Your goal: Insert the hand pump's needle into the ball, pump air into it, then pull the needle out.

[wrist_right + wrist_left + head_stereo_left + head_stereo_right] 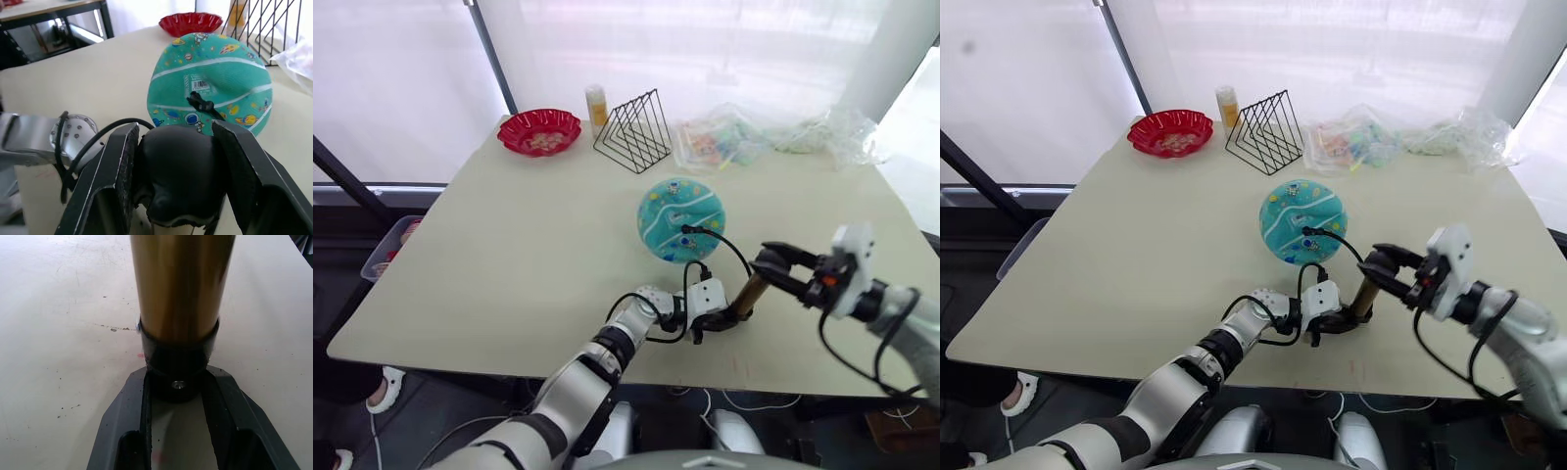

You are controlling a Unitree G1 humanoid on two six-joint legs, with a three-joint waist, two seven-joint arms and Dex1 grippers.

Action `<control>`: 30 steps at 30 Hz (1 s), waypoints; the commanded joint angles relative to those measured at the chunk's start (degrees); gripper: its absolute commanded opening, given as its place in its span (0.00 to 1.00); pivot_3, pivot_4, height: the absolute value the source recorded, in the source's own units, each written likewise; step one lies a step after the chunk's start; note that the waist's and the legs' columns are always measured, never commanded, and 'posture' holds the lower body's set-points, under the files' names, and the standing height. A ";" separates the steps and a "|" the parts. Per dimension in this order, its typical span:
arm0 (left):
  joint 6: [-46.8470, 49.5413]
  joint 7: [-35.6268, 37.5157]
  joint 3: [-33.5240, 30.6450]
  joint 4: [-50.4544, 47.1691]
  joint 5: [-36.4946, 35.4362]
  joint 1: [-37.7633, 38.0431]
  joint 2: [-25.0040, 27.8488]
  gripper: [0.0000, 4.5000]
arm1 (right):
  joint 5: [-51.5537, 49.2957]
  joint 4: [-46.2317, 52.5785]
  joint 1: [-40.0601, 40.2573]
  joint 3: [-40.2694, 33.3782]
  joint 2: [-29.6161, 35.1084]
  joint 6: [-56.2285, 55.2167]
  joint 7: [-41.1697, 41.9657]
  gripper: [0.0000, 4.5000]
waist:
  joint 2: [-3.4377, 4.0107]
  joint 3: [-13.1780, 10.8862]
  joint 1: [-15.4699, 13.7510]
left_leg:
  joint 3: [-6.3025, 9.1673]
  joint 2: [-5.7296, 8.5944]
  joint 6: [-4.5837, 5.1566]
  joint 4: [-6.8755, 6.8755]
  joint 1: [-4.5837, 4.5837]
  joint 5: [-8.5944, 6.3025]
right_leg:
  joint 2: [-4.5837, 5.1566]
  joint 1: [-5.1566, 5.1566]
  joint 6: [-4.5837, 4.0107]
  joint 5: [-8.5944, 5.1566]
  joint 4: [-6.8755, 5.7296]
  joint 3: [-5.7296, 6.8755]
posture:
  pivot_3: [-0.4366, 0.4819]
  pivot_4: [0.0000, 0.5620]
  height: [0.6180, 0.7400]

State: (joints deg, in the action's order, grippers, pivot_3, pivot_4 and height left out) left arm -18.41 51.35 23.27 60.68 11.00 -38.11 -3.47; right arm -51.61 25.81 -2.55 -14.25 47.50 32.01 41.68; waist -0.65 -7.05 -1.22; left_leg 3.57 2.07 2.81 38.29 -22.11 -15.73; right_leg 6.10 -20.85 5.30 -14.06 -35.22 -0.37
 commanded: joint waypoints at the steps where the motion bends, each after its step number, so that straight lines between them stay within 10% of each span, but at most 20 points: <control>1: 4.37 0.22 3.46 7.43 4.91 4.11 2.29 0.24 | -11.12 4.04 -6.29 -12.15 4.31 2.80 -1.44 0.42 | 0.02 -0.02 -0.23 | 0.00 0.00 0.00 -0.01 -0.05 0.00 | 0.00 -0.06 0.00 0.00 0.00 0.01 | 0.48 0.27 1.00; 12: 4.11 0.68 3.53 7.34 5.17 4.22 2.35 0.24 | -21.56 0.55 -14.60 -20.23 11.99 12.10 -4.68 0.42 | -0.21 -0.51 -1.17 | 0.28 0.09 0.02 0.02 -0.89 0.02 | 0.30 -0.58 0.00 0.11 0.34 0.29 | 0.48 0.27 1.00; 20: 4.20 0.68 3.48 7.05 5.11 4.27 2.43 0.24 | 1.50 5.78 4.79 -2.38 1.53 2.90 -1.60 0.42 | -0.88 0.49 -0.78 | 0.34 0.02 0.00 -0.06 -0.75 0.01 | 0.24 -0.50 0.12 0.17 0.37 0.32 | 0.48 0.27 1.00; 30: 4.39 0.57 3.32 7.01 5.18 4.03 2.26 0.24 | 19.58 -4.99 10.92 10.07 -9.64 -12.68 -1.72 0.42 | -1.00 1.11 -0.28 | 0.36 -0.08 -0.01 -0.07 -0.51 0.00 | -0.09 -0.38 0.07 0.15 0.37 0.43 | 0.48 0.27 1.00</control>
State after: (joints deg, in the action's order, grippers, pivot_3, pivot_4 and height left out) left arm -19.01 51.64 23.65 60.84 11.89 -37.51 -3.19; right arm -37.93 25.53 6.07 -7.38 38.32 19.95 40.62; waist -1.65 -5.94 -1.50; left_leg 3.97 1.99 2.79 38.20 -22.62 -15.73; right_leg 6.00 -21.23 5.45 -13.86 -34.87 0.11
